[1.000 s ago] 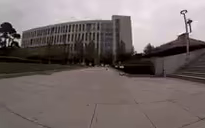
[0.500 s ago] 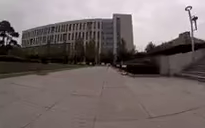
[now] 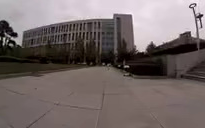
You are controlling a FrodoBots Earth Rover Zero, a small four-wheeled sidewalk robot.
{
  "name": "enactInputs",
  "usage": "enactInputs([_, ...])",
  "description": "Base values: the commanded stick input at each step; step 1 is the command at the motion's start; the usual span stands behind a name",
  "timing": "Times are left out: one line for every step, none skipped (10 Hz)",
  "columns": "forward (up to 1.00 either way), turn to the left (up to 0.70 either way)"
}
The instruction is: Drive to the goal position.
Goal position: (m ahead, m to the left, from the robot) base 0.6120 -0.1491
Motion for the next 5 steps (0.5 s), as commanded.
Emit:
enactInputs([1.00, 0.00])
enactInputs([1.00, 0.00])
enactInputs([1.00, 0.00])
enactInputs([1.00, 0.00])
enactInputs([1.00, 0.00])
